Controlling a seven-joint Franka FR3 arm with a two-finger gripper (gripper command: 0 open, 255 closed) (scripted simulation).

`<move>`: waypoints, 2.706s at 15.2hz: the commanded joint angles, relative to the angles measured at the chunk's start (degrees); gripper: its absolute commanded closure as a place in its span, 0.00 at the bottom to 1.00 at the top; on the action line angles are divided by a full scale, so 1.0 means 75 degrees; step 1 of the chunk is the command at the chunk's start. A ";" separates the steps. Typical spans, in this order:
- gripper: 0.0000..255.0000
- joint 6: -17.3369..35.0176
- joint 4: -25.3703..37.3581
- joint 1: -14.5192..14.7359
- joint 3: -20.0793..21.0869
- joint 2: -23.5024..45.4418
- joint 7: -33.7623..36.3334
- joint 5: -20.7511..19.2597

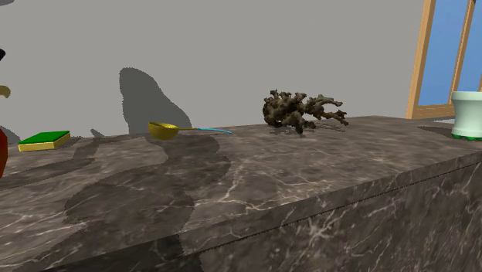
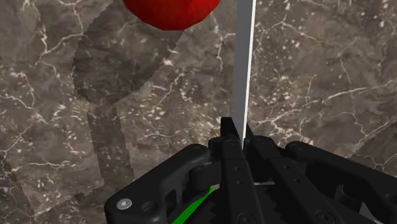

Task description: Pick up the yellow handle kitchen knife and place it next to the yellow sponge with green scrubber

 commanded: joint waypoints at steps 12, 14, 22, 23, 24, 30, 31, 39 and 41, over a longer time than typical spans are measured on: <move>1.00 0.0280 0.0680 0.1007 0.0508 0.1109 0.1407 -0.0569; 1.00 0.0533 0.0338 0.0950 0.0500 0.1009 0.1385 -0.0517; 1.00 0.1470 -0.0837 0.0801 0.0469 0.0740 0.1322 -0.0380; 1.00 0.1581 -0.0967 0.0788 0.0465 0.0719 0.1317 -0.0370; 1.00 0.1691 -0.1093 0.0776 0.0462 0.0700 0.1313 -0.0362; 1.00 0.1944 -0.1376 0.0754 0.0455 0.0666 0.1306 -0.0346; 1.00 0.1944 -0.1376 0.0754 0.0455 0.0666 0.1306 -0.0346; 0.00 0.1942 -0.1374 0.0754 0.0455 0.0666 0.1305 -0.0346; 0.00 0.1671 -0.1065 0.0779 0.0463 0.0710 0.1314 -0.0366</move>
